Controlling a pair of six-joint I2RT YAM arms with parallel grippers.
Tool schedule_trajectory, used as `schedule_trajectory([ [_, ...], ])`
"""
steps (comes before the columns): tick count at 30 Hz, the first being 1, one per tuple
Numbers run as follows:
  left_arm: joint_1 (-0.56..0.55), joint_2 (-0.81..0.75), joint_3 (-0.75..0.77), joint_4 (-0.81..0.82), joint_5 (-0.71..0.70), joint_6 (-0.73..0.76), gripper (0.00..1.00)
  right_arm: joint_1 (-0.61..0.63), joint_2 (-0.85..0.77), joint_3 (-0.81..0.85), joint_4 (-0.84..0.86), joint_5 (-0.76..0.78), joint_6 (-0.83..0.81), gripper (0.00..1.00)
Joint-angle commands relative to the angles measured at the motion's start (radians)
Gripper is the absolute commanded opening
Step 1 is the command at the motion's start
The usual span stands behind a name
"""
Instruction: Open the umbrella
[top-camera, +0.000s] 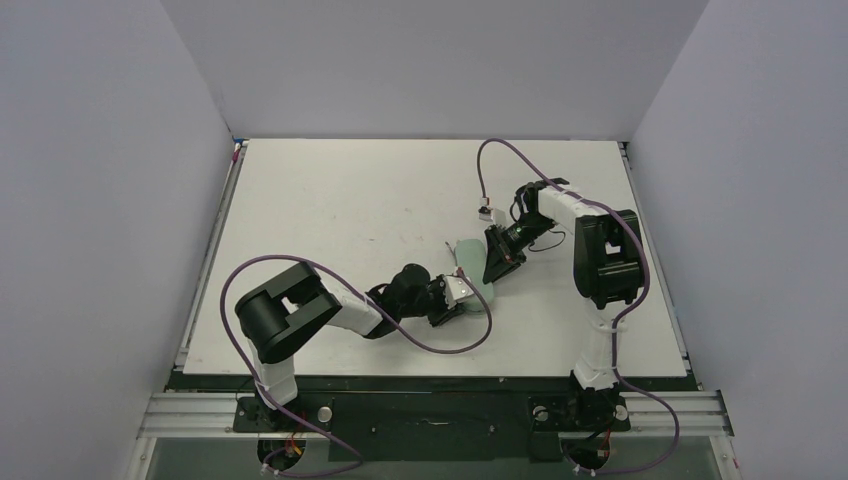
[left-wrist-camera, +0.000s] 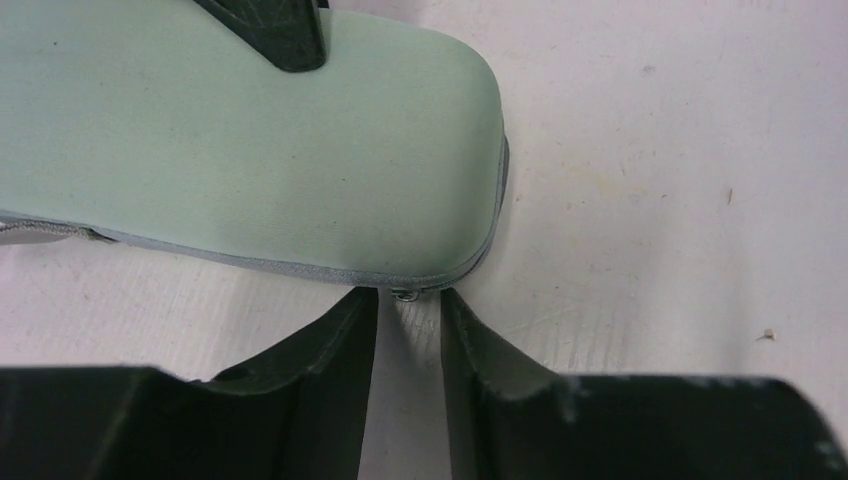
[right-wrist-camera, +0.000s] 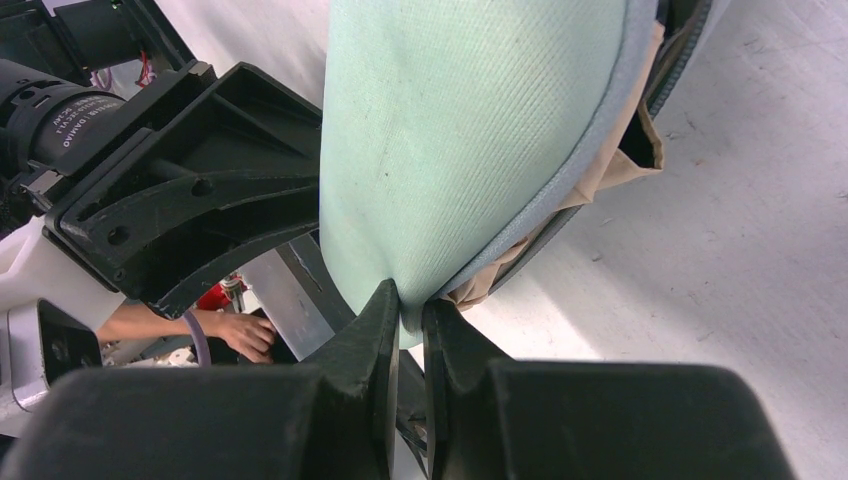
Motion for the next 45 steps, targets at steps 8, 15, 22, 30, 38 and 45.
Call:
schedule_trajectory([
  [8,0.0,0.008,0.058,0.053,-0.024,-0.119,0.02,-0.001,0.036,-0.005,0.038,0.148,-0.05,0.0],
  [15,0.025,0.005,0.05,0.058,-0.096,-0.178,0.0,0.001,0.036,-0.012,0.038,0.15,-0.059,0.0],
  [22,0.079,0.027,0.093,0.051,-0.207,-0.197,0.0,0.01,0.033,-0.021,0.038,0.156,-0.068,0.0],
  [30,0.138,0.086,0.166,0.021,-0.228,-0.199,0.0,0.013,0.034,-0.018,0.025,0.16,-0.078,0.0],
  [38,0.173,0.114,0.231,-0.01,-0.244,-0.241,0.0,0.011,0.035,0.005,0.006,0.141,-0.086,0.0],
  [45,0.204,0.0,0.171,-0.045,-0.196,-0.253,0.64,0.008,-0.026,0.083,-0.083,-0.029,-0.135,0.37],
])
